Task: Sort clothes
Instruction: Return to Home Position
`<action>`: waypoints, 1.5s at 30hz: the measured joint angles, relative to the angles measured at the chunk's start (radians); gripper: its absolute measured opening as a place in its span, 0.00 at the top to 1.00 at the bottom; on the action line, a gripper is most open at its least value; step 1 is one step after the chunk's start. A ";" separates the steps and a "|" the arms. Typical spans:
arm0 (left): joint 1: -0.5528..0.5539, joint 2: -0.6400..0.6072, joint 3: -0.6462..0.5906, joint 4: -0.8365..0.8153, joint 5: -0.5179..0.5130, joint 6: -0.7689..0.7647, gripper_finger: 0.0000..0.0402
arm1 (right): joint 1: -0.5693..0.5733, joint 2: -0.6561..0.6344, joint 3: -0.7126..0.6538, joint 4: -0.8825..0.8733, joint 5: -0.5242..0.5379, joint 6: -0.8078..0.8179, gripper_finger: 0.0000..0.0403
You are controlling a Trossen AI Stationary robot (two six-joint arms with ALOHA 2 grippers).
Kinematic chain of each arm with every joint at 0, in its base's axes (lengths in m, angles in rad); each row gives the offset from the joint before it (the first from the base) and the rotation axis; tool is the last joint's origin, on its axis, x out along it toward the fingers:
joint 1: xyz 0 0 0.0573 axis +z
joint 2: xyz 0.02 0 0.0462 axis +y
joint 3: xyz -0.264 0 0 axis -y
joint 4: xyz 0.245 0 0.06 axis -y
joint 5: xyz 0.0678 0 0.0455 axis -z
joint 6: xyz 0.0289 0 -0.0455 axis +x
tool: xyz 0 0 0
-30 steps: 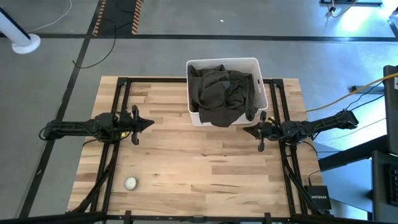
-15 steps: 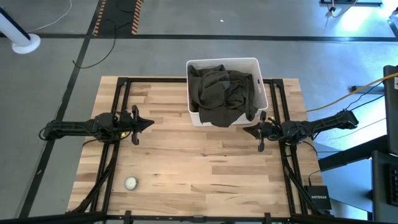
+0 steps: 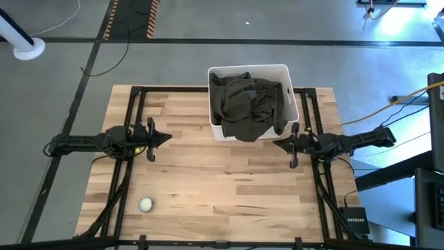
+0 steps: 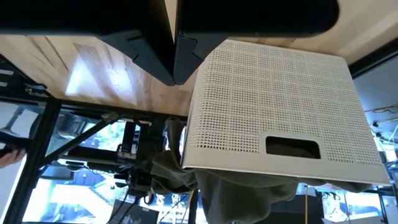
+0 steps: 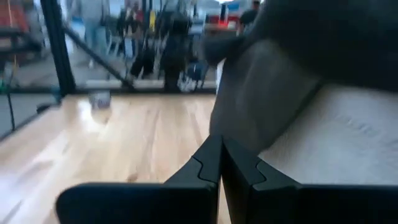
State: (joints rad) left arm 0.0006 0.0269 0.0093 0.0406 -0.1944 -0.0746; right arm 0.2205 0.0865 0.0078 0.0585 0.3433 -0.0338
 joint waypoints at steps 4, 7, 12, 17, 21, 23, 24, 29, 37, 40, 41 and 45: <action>0.000 0.000 0.000 0.002 0.000 0.000 1.00 | -0.057 -0.084 0.002 0.023 -0.001 0.007 0.96; 0.000 0.000 0.000 0.002 0.000 0.000 1.00 | -0.098 -0.085 0.002 0.035 -0.012 0.008 0.96; 0.000 -0.001 0.000 0.000 0.000 0.000 1.00 | -0.165 -0.085 0.002 -0.004 -0.038 0.009 0.96; 0.000 0.001 0.000 0.000 0.001 0.000 1.00 | -0.235 -0.085 0.003 -0.028 -0.177 0.025 0.96; 0.000 0.000 0.000 0.000 0.000 0.000 1.00 | -0.248 -0.085 0.004 -0.044 -0.296 0.033 0.96; 0.000 0.000 0.000 0.001 0.000 0.000 1.00 | -0.247 -0.084 0.003 -0.047 -0.314 0.034 0.96; 0.000 0.000 0.000 0.001 0.000 0.000 1.00 | -0.247 -0.084 0.003 -0.047 -0.316 0.034 0.96; 0.000 0.000 0.000 0.000 0.000 0.000 1.00 | -0.247 -0.084 0.003 -0.052 -0.314 0.034 0.96; 0.000 0.000 0.000 0.000 0.000 0.000 1.00 | -0.247 -0.084 0.003 -0.053 -0.312 0.034 0.96; 0.000 0.000 0.000 0.000 0.000 0.000 1.00 | -0.247 -0.084 0.003 -0.053 -0.312 0.033 0.96; 0.000 0.000 0.000 0.000 0.000 0.000 1.00 | -0.247 -0.084 0.003 -0.053 -0.312 0.033 0.96; 0.000 0.000 0.000 0.000 0.000 0.000 1.00 | -0.247 -0.084 0.003 -0.053 -0.311 0.033 0.96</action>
State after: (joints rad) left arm 0.0006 0.0273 0.0093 0.0407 -0.1941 -0.0746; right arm -0.0265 0.0025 0.0113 0.0051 0.0322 -0.0006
